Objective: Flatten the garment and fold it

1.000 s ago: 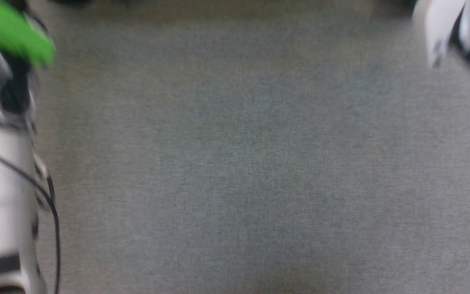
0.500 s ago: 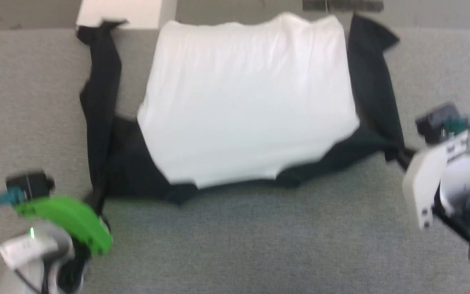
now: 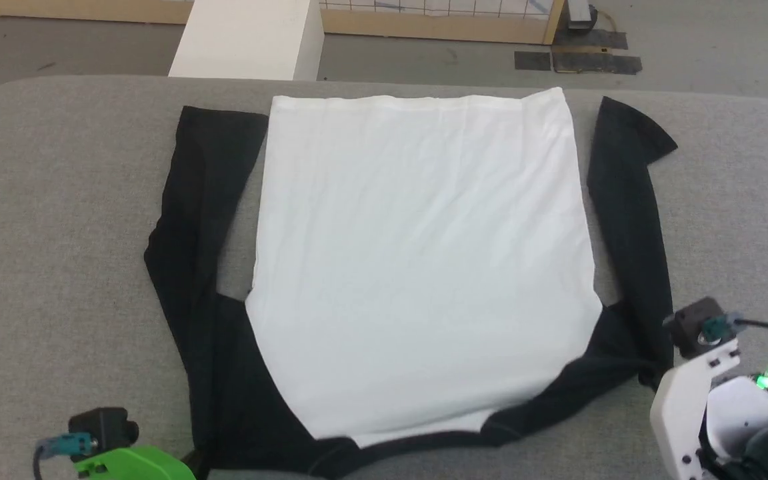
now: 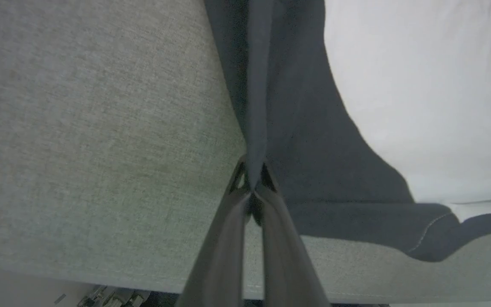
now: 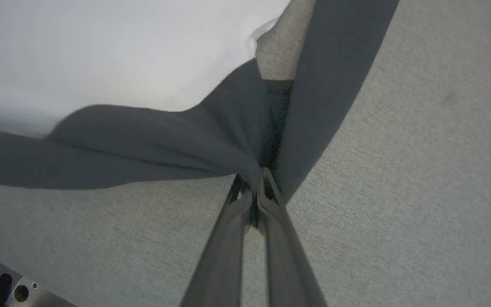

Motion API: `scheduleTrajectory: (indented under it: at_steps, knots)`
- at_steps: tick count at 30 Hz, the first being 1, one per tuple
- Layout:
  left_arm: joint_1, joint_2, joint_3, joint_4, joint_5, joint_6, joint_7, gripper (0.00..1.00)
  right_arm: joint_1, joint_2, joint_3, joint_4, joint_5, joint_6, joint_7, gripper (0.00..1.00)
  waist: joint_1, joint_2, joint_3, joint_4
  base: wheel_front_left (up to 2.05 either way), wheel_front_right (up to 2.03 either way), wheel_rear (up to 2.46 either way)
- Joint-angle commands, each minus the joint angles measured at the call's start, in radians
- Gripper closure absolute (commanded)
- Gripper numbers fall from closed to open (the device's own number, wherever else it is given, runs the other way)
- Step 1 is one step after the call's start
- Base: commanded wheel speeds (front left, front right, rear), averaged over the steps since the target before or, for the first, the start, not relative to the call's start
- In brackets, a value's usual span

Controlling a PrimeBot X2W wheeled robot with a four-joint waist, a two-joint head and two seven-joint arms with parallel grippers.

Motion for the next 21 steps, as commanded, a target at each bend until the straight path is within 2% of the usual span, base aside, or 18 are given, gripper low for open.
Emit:
scheduleTrajectory:
  at_steps: [1, 6, 7, 8, 9, 15, 21]
  knots:
    - [0.018, -0.007, 0.001, 0.015, -0.008, 0.001, -0.011, 1.0, 0.018, 0.001, -0.003, 0.011, -0.014, -0.002, -0.002, 1.0, 0.0001, 0.0109, 0.004, 0.004, 0.0, 0.0, 0.0]
    - [-0.01, -0.043, -0.012, 0.086, -0.008, -0.021, -0.071, 1.0, 0.048, 0.03, 0.01, 0.055, -0.031, -0.002, -0.043, 1.0, 0.0001, 0.0109, 0.01, 0.01, 0.0, 0.0, 0.0]
    - [-0.016, -0.047, -0.017, 0.102, -0.005, -0.026, -0.081, 0.6, 0.051, 0.039, 0.01, 0.06, -0.031, -0.002, -0.055, 0.93, 0.0001, 0.0109, 0.01, 0.011, 0.0, 0.0, 0.0]
    - [-0.022, -0.054, -0.022, 0.119, -0.007, -0.032, -0.087, 0.0, 0.054, 0.05, 0.011, 0.06, -0.032, -0.002, -0.074, 0.49, 0.0001, 0.0109, 0.009, 0.01, 0.0, 0.0, 0.0]
    - [-0.026, -0.061, -0.022, 0.129, -0.013, -0.037, -0.094, 0.0, 0.058, 0.06, 0.007, 0.06, -0.031, -0.002, -0.091, 0.01, 0.0001, 0.0109, 0.007, 0.01, 0.0, 0.0, 0.0]
    - [-0.034, -0.066, -0.001, 0.136, -0.016, -0.046, -0.145, 0.0, 0.117, 0.13, -0.061, 0.014, -0.036, -0.002, -0.197, 0.0, 0.0001, 0.0109, -0.01, 0.012, 0.0, 0.0, 0.0]
    - [-0.06, -0.063, 0.052, 0.061, -0.008, -0.05, -0.236, 0.0, 0.186, 0.244, -0.165, -0.079, -0.067, -0.002, -0.341, 0.0, 0.0001, 0.0109, -0.009, 0.003, 0.0, 0.0, 0.0]
